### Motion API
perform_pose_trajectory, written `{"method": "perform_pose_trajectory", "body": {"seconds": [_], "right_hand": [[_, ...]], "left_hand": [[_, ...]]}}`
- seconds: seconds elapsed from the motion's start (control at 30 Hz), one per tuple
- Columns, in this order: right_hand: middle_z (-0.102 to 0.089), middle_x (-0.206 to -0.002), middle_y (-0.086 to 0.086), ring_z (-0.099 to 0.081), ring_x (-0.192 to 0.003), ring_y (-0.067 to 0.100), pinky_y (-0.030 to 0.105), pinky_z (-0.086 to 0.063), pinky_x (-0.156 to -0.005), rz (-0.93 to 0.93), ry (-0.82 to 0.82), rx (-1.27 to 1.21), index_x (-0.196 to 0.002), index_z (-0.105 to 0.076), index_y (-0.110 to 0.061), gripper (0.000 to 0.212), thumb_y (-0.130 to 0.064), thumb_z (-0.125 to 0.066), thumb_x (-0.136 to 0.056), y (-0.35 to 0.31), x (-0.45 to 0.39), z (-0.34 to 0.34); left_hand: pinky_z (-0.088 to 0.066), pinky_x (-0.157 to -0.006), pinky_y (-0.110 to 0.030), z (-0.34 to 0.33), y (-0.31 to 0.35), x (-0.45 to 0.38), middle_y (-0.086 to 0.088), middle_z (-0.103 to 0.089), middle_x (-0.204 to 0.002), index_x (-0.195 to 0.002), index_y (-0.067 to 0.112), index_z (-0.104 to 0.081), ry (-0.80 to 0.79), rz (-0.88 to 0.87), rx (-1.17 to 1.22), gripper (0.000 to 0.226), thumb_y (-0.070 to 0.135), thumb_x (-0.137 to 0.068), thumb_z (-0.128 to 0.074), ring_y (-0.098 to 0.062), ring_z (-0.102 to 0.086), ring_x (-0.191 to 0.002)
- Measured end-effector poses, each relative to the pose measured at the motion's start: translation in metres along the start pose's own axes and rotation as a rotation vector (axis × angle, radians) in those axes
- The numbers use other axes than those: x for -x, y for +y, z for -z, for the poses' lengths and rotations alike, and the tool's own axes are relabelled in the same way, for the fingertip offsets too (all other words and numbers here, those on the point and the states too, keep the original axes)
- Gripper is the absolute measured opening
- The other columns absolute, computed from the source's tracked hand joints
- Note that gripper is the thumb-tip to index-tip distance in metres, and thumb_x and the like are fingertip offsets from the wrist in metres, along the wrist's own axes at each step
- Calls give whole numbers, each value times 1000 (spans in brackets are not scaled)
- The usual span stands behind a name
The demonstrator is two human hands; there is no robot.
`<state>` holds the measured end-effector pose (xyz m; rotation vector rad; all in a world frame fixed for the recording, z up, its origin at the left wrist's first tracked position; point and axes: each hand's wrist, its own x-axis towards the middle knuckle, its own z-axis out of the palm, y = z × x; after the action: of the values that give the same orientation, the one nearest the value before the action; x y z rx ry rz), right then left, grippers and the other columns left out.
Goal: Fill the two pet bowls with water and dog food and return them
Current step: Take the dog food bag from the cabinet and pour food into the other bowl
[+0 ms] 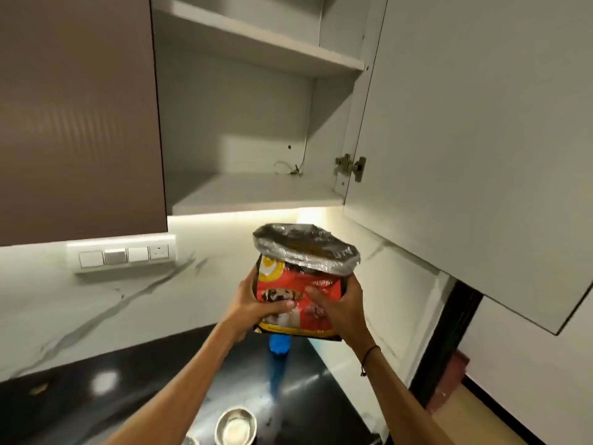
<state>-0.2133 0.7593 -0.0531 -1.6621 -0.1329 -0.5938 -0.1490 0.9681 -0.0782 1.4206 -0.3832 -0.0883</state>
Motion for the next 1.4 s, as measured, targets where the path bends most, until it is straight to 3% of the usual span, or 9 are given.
{"method": "perform_pose_trajectory", "body": {"seconds": [0.17,0.43,0.53,0.7,0.83,0.9,1.07,1.27,1.4], "right_hand": [[-71,-109,-22,-70,-100,-6,18,-59,-82,-29,104,167,-118,-61,-35,45,-42,-82,-80,46,54,0],[-66,-110,-26,-64,-103,-16,7,-51,-86,11,10,321,-122,-64,-22,51,-48,-68,-79,104,97,13],[-70,-107,-20,-66,-102,-10,12,-55,-86,-11,-49,367,-120,-63,-29,43,-47,-70,-81,128,100,20],[-73,-108,-5,-71,-99,7,25,-58,-83,22,-135,418,-121,-66,-18,48,-50,-68,-85,168,108,40],[-71,-105,-6,-68,-94,9,14,-52,-81,65,-228,485,-119,-66,-16,56,-64,-59,-90,190,116,55],[-71,-100,-4,-68,-88,13,20,-54,-75,80,-272,554,-114,-65,-20,48,-62,-57,-92,201,119,58],[-71,-92,1,-66,-79,19,38,-59,-63,106,-363,713,-109,-62,-23,34,-51,-61,-90,232,124,62],[-70,-89,2,-65,-75,22,34,-55,-62,101,-445,801,-106,-65,-19,44,-58,-57,-87,248,122,58],[-66,-84,1,-59,-69,20,29,-47,-59,139,-484,834,-103,-65,-18,54,-69,-50,-90,249,116,51]], "left_hand": [[-65,-78,-37,-3,-69,39,-10,-79,-118,-135,14,-59,8,159,64,97,23,-50,-104,-32,-77,-107],[-65,-89,-45,-17,-153,82,-3,-79,-120,-138,19,-53,36,330,110,95,20,-56,-102,-25,-75,-115],[-60,-99,-57,-25,-178,89,-10,-76,-126,-140,14,-54,69,358,127,97,15,-56,-104,-32,-73,-120],[-62,-90,-38,-37,-199,97,-12,-74,-130,-142,14,-51,164,405,269,98,6,-55,-97,-33,-70,-123],[-58,-93,-39,-50,-222,106,-18,-66,-140,-150,18,-45,239,411,462,102,-2,-56,-81,-30,-65,-125],[-58,-92,-41,-57,-236,112,-23,-63,-143,-153,17,-42,287,441,503,107,-3,-52,-75,-34,-62,-126],[-58,-85,-36,-73,-263,117,-14,-74,-123,-145,13,-50,397,478,586,98,-10,-51,-59,-27,-68,-113],[-57,-80,-33,-77,-281,116,-10,-77,-110,-140,14,-56,512,536,671,89,-2,-52,-57,-24,-68,-104],[-58,-77,-31,-74,-288,116,-11,-78,-103,-139,0,-58,575,570,669,88,1,-51,-55,-23,-71,-96]]}}
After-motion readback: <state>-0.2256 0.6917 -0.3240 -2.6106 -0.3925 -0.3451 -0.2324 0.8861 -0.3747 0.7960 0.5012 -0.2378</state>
